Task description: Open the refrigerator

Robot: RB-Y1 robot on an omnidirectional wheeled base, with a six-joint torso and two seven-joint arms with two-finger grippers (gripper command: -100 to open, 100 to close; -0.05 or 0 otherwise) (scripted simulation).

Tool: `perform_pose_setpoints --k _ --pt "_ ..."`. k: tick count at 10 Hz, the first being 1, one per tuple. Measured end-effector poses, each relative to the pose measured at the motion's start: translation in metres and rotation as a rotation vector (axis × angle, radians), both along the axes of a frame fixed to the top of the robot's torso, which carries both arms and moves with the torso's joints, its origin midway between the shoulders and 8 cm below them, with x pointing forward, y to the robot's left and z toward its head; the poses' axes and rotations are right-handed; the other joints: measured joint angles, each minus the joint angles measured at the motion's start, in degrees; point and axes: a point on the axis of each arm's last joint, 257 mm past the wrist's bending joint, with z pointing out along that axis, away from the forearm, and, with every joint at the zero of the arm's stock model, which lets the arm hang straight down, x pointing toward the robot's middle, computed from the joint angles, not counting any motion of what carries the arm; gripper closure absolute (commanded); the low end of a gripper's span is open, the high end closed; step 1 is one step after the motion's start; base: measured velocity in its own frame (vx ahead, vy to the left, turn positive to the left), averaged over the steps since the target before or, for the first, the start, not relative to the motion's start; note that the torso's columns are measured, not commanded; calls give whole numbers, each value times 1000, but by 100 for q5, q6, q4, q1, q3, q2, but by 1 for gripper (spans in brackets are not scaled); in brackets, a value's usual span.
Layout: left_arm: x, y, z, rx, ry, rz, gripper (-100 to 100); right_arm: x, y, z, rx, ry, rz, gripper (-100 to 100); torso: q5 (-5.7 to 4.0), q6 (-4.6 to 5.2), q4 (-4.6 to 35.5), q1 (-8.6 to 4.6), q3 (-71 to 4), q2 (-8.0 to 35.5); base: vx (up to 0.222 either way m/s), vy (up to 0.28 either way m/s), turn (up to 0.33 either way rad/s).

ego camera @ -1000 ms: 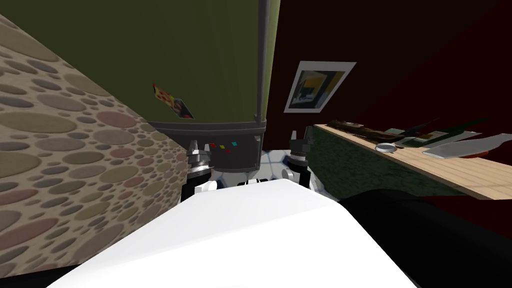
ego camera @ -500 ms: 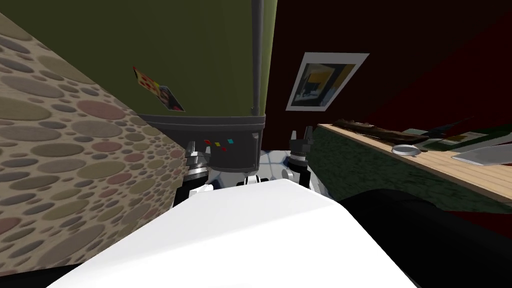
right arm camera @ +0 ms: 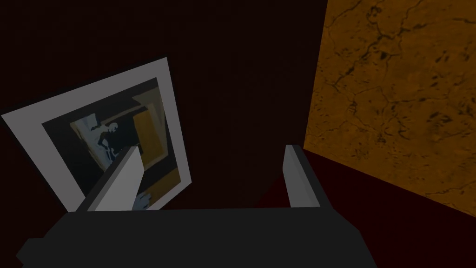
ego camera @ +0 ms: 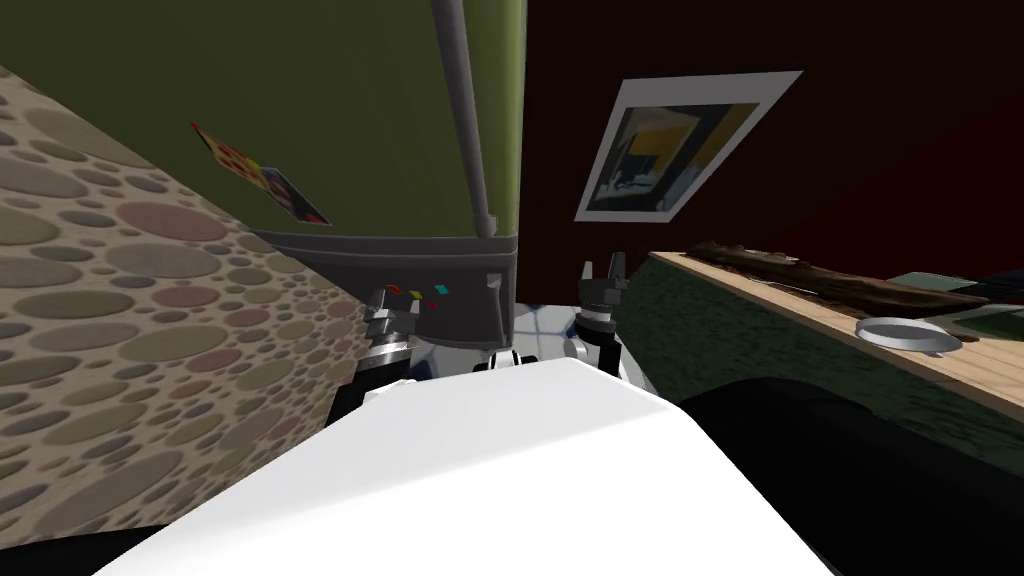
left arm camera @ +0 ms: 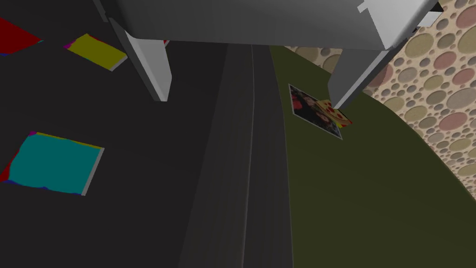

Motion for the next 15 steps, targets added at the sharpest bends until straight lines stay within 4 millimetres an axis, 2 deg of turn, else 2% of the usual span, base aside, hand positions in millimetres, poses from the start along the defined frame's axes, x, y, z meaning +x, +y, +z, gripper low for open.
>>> perform_pose_setpoints --k 9,12,15 --pt "-23 18 -42 -242 174 -44 -100 0 0 0 0 0 0 0 -5 2 -5 -16 -10 -16 84 -213 108" --pt "-30 22 -56 -319 222 -45 -100 0 0 0 0 0 0 0 4 1 -5 16 -10 -15 52 -146 89" --pt "-38 27 -69 -402 261 -40 -100 0 0 0 0 0 0 0 -9 1 -6 -27 -12 -17 47 -192 94"
